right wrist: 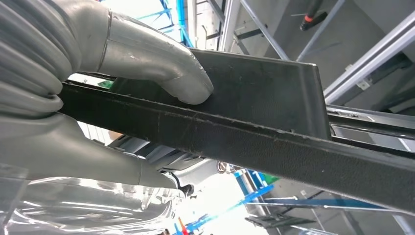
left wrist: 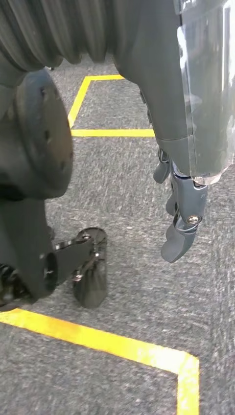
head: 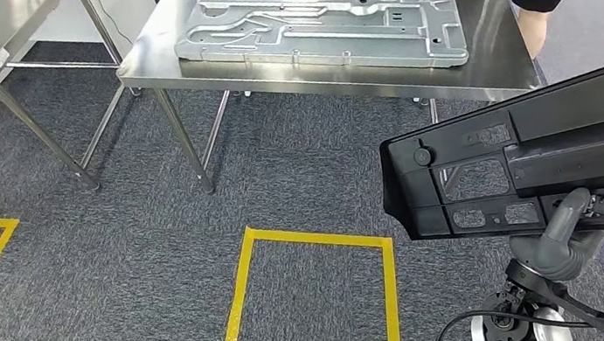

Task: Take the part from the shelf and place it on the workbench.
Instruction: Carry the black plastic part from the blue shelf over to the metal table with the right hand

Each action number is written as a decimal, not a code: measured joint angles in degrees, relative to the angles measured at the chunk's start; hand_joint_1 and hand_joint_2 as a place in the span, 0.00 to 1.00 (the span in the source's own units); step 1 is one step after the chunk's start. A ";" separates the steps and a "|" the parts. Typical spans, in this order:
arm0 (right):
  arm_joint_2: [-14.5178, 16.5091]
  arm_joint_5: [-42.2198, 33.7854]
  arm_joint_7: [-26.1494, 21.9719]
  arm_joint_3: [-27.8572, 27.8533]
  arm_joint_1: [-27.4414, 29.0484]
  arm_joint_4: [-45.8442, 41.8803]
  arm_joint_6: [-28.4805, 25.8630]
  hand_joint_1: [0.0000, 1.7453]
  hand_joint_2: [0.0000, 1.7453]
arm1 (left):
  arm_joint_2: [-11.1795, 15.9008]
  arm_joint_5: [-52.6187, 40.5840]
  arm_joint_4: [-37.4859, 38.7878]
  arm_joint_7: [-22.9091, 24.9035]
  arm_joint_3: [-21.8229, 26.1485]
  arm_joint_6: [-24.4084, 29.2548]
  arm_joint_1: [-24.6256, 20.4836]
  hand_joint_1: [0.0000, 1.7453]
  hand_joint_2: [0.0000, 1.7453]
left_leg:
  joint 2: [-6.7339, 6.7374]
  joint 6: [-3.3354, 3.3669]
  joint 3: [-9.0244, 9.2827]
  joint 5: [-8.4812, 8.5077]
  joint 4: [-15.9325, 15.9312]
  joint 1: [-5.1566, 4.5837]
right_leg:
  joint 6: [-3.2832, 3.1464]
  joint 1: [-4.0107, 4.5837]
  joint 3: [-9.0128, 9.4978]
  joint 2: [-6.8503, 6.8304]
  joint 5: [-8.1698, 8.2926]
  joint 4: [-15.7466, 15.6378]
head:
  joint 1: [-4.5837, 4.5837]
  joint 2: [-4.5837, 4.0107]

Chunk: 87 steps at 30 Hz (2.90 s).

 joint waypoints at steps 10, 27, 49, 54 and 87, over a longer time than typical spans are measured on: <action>-0.58 0.17 0.33 0.04 0.40 0.03 -2.29 1.00 1.00 | 0.44 -0.20 0.00 -1.47 -0.13 -0.10 1.17 0.00 1.00 | -0.50 1.83 3.89 -2.76 -0.64 -1.02 | -1.42 1.00 -8.18 -0.18 2.88 7.99 | 0.01 0.00; -0.68 2.53 -0.23 2.85 0.18 0.49 -4.71 1.00 1.00 | 0.08 -3.73 0.00 2.58 -3.80 -1.26 0.00 0.00 1.00 | -0.09 -0.83 -1.88 0.98 2.70 -0.16 | -2.46 1.03 1.61 0.01 -0.91 -0.06 | -0.04 0.00; -2.14 1.78 1.47 4.34 -2.89 1.97 -3.59 1.00 1.00 | -1.38 -2.84 0.00 1.86 -6.49 1.08 1.18 0.00 1.00 | -0.38 -0.51 5.63 -5.09 2.95 -0.69 | -2.97 1.28 -5.18 -0.07 3.98 1.16 | 0.03 0.00; -2.20 1.85 0.47 4.62 -3.76 2.52 -3.62 1.00 1.00 | -1.27 -2.48 0.00 1.13 -6.38 0.74 1.23 0.00 1.00 | -0.36 -1.58 -4.65 -10.18 16.21 -0.28 | -3.44 1.20 -2.41 -0.15 1.81 0.83 | 0.02 0.00; -2.38 1.61 -0.39 4.62 -2.84 1.91 -3.73 1.00 1.00 | 0.02 -2.52 0.02 0.25 -6.45 0.01 -0.03 0.00 1.00 | 0.55 -1.57 -3.93 -11.18 14.78 -0.33 | -4.18 1.53 -3.97 2.53 2.82 2.20 | 0.03 0.00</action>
